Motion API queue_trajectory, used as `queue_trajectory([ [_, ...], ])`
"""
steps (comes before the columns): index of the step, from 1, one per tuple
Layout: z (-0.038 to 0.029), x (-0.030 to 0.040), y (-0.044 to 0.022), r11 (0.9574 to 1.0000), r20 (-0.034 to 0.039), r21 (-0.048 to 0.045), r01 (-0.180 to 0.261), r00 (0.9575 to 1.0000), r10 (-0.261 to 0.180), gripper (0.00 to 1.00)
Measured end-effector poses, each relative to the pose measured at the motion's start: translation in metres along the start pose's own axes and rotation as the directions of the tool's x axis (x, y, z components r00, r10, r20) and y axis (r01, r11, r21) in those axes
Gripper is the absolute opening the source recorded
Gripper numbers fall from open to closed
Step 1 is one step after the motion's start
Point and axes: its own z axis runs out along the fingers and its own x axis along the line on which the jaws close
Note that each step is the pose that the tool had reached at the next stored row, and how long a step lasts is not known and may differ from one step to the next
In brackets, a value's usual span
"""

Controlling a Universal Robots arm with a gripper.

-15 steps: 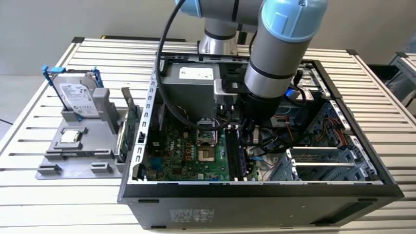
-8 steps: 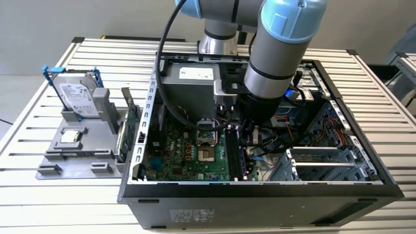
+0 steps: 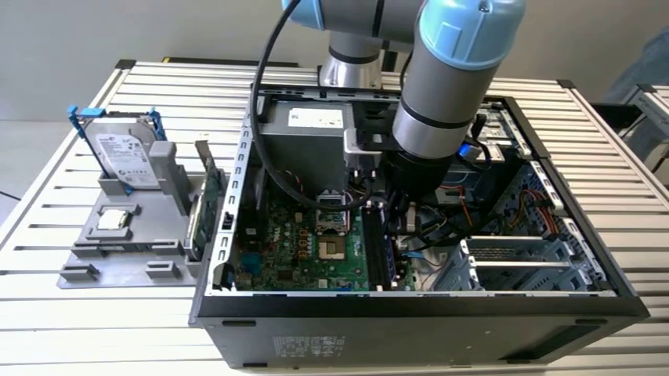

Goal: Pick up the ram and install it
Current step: 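Press down the ram until it locks into place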

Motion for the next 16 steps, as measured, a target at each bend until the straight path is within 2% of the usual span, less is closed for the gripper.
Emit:
queue_trajectory([
  [5, -0.0011, 0.0, 0.0, 1.0, 0.0005, 0.0001, 0.0, 1.0, 0.0, 0.0],
  [7, -0.0038, -0.0003, 0.0, 1.0, 0.0032, 0.0006, 0.0, 1.0, 0.0, 0.0],
  [9, -0.0104, 0.0, 0.0002, 1.0, 0.0007, 0.0001, 0.0, 1.0, 0.0, 0.0],
  [16, -0.0383, 0.0004, 0.0007, 1.0, 0.0003, 0.0001, 0.0, 1.0, 0.0, 0.0],
])
